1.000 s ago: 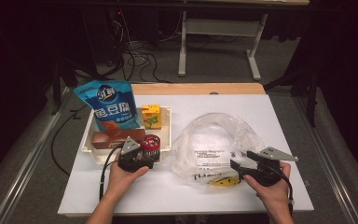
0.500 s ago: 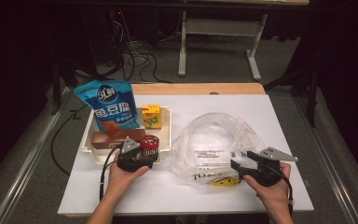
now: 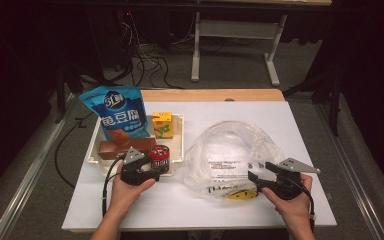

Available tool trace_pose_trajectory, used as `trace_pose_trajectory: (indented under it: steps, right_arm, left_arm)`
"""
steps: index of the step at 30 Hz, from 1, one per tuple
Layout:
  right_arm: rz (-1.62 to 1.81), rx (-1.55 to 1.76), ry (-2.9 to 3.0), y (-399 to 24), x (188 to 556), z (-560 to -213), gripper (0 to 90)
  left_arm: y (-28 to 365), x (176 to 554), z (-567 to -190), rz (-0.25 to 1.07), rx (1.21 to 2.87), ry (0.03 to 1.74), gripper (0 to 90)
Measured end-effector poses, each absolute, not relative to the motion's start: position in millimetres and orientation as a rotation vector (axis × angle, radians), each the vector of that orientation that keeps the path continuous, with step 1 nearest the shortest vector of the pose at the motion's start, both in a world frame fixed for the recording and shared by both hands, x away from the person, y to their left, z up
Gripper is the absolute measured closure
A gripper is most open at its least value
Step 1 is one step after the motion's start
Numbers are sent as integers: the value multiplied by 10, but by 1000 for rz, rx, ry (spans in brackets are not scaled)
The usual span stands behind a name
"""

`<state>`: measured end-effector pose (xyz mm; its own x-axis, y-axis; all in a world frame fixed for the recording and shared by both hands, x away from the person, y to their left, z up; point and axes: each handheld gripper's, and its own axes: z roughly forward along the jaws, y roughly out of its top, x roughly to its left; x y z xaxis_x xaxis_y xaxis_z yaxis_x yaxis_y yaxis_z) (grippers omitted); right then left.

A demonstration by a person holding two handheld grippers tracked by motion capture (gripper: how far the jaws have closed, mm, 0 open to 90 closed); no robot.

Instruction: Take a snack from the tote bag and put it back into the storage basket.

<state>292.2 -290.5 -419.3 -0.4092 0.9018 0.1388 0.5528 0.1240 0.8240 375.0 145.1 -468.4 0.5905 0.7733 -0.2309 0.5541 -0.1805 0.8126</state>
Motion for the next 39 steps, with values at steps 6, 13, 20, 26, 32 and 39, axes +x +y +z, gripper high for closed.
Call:
trace_pose_trajectory:
  steps: [6,13,20,26,32,39]
  right_arm:
    - [1197,1411,2010,-2913,2917,-4194,231]
    - [1200,1400,2014,-2908,2917,-4195,231]
    - [1197,1397,2019,-2888,2916,-4194,232]
    - [1193,1401,2021,-2886,2922,-4201,234]
    - [1189,1406,2023,-2877,2928,-4215,237]
    - [1187,1403,2019,-2883,2931,-4222,240]
  left_arm:
    - [1542,3679,-4600,269,1877,1067,364]
    - [1725,3604,-4564,239,1910,1120,710]
    - [1663,3680,-4623,206,1892,1189,900]
    - [1545,3778,-4695,169,1887,1240,900]
    - [1429,3895,-4715,174,1877,1252,900]
    - [1392,3865,-4679,156,1832,1256,900]
